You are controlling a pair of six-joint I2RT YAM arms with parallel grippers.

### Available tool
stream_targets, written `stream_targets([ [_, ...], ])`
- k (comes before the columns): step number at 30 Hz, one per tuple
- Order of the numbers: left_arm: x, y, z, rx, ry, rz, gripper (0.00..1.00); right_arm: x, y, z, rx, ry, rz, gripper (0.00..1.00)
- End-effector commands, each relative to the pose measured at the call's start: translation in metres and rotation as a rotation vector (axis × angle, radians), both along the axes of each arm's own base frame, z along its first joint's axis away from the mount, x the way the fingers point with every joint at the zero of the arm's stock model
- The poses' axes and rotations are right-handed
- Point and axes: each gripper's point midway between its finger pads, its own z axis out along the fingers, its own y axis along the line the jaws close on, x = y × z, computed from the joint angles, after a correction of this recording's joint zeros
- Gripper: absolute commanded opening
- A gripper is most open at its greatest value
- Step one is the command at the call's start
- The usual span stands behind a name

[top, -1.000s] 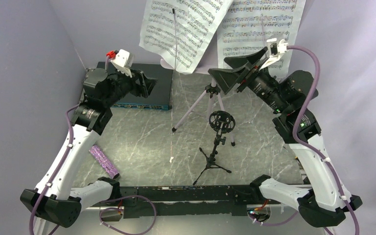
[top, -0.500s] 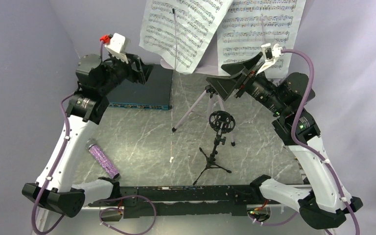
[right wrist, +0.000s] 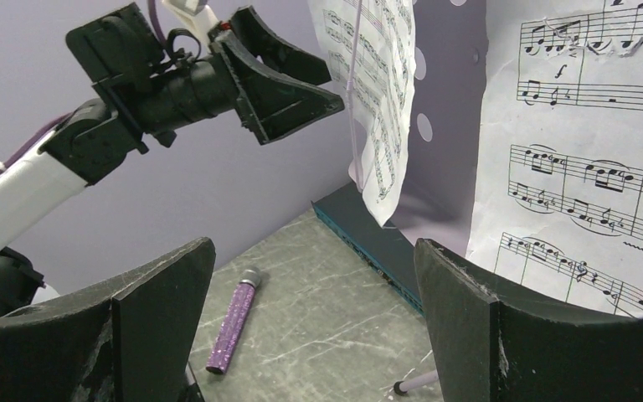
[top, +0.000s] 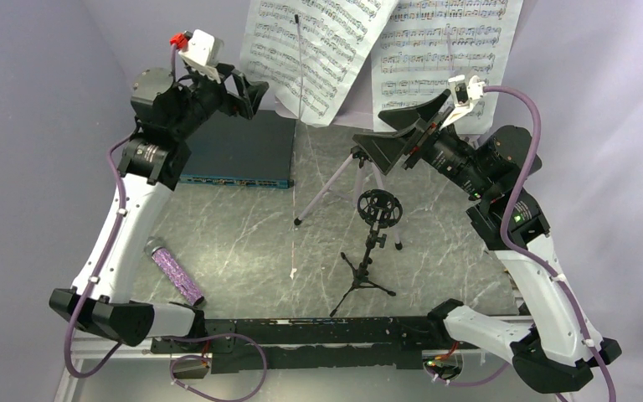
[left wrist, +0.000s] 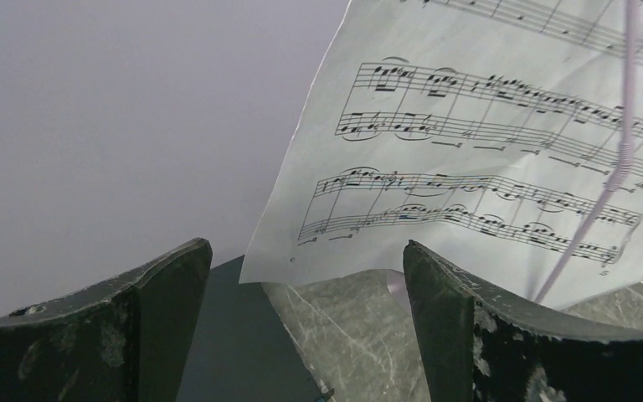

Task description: Set up the instrument practice props

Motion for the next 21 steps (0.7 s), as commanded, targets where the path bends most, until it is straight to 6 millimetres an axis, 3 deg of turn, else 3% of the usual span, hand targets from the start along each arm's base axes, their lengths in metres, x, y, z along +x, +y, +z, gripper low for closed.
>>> stream_targets([
  [1,-0.003,-0.007,0.031,-0.001,-0.111,-0.055,0.89,-0.008,-0.002,0.012,0.025,-0.038,0.009,0.94],
  [7,-0.018,-0.030,0.022,-0.004,-0.119,-0.212,0.85,-0.005,-0.001,0.009,0.018,-0.031,0.009,0.94],
  [12,-0.035,-0.037,0.007,-0.032,-0.086,-0.291,0.84,-0.003,0.000,0.007,0.015,-0.027,0.006,0.94],
  [21,-0.061,-0.049,-0.002,-0.084,-0.056,-0.417,0.82,0.001,0.002,0.003,0.008,-0.016,0.009,0.95],
])
